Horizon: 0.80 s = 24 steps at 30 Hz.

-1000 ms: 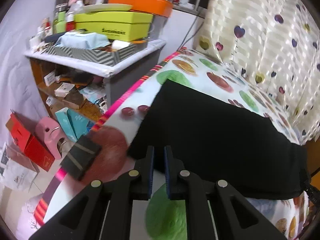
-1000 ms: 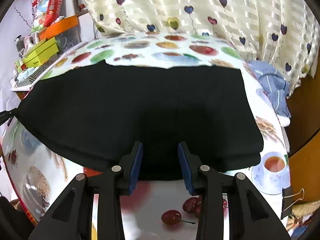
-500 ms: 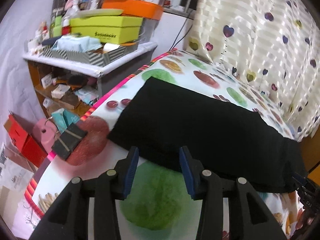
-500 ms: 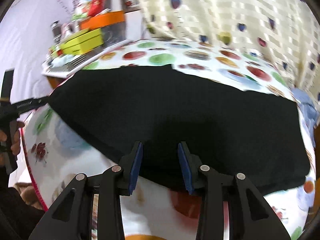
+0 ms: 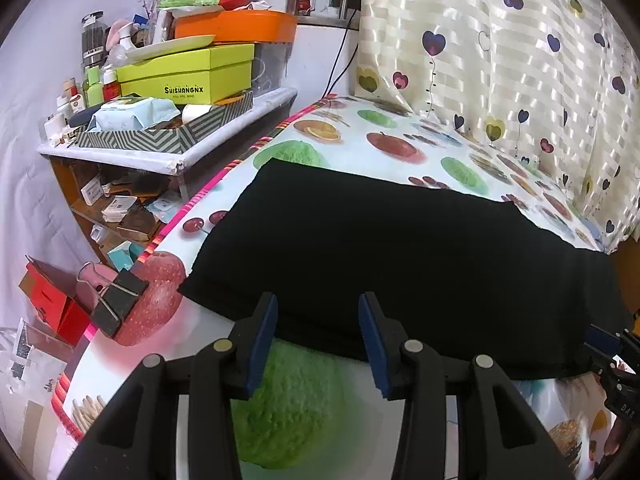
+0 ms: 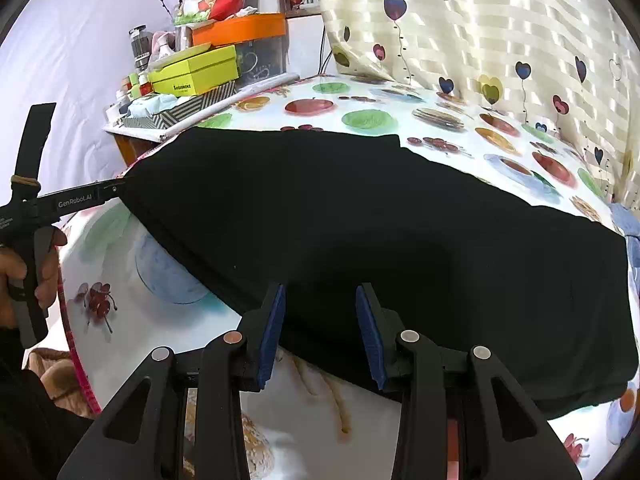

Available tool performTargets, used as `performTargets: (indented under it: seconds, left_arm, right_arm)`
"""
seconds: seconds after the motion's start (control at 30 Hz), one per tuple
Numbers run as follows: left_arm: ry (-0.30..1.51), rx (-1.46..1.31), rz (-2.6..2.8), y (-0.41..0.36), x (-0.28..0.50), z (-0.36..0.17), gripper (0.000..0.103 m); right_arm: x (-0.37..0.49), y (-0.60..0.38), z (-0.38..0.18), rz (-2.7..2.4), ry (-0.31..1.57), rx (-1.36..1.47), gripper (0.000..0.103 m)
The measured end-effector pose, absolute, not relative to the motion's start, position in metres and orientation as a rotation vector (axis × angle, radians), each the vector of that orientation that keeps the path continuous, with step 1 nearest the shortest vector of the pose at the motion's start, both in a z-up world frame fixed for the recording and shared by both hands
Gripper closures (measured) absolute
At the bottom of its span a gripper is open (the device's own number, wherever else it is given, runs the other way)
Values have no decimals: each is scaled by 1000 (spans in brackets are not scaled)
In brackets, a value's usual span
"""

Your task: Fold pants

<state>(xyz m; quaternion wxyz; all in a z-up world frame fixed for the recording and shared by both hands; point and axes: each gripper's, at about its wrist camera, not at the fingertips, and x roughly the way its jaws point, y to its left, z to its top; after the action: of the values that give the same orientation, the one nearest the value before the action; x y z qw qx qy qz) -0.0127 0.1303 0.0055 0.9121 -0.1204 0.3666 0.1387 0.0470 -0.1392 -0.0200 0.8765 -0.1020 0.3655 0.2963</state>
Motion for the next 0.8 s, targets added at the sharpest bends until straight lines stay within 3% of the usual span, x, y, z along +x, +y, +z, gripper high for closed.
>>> performTargets:
  seconds: [0.47,0.8]
  left_arm:
    - [767,-422,357,173,-35,-8,58]
    - [753,-466,380,180,-24,-9,51]
  right_arm:
    - [44,-135,-28,606,795,-244,65]
    - [45,-135,-27,610,796,-235,64]
